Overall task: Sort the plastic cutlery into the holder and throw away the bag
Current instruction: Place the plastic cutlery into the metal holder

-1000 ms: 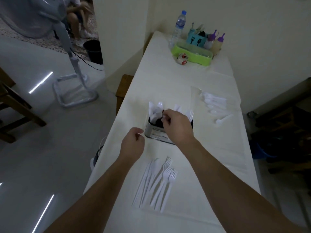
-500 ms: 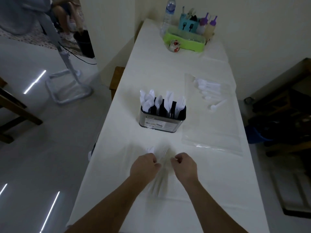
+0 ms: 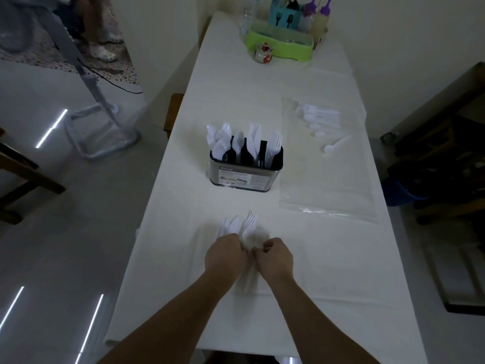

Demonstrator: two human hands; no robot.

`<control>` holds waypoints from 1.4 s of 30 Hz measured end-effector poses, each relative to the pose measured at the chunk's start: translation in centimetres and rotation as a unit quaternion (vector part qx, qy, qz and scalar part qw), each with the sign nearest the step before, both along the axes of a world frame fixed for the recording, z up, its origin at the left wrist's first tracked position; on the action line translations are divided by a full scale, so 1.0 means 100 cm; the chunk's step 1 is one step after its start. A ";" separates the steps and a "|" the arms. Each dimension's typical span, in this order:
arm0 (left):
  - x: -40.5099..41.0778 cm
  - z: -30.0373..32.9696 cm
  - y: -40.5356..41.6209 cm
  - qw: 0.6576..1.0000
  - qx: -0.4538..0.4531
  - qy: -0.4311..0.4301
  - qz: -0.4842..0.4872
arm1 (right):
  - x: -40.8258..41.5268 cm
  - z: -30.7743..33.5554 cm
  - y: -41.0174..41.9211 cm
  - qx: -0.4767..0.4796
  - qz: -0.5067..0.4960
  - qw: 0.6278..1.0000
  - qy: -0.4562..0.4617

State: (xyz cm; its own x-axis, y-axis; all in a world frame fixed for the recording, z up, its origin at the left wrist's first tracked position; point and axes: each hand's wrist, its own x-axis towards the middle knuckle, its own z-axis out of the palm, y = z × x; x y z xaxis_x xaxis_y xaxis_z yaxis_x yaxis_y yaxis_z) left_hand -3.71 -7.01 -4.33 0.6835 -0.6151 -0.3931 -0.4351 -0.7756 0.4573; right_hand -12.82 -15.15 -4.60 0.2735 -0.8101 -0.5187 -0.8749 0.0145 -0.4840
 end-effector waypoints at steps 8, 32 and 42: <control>0.010 -0.001 0.005 0.993 -0.075 0.073 0.055 | -0.011 -0.003 0.003 0.033 -0.064 0.997 -0.038; 0.018 -0.001 -0.011 0.994 -0.037 0.079 0.063 | 0.001 -0.011 0.008 0.053 -0.052 0.996 -0.055; 0.037 0.009 0.004 0.944 -0.140 0.241 0.178 | 0.027 0.011 0.018 0.043 -0.029 0.998 -0.032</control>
State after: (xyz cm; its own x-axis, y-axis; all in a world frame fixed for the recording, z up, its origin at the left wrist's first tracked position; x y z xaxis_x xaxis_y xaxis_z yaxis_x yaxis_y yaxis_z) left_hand -0.06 -6.60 -3.41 0.6503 -0.5058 -0.5668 0.1409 -0.6529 0.7443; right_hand -10.15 -13.31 -3.54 0.2624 -0.7791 -0.5693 -0.8387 0.1076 -0.5339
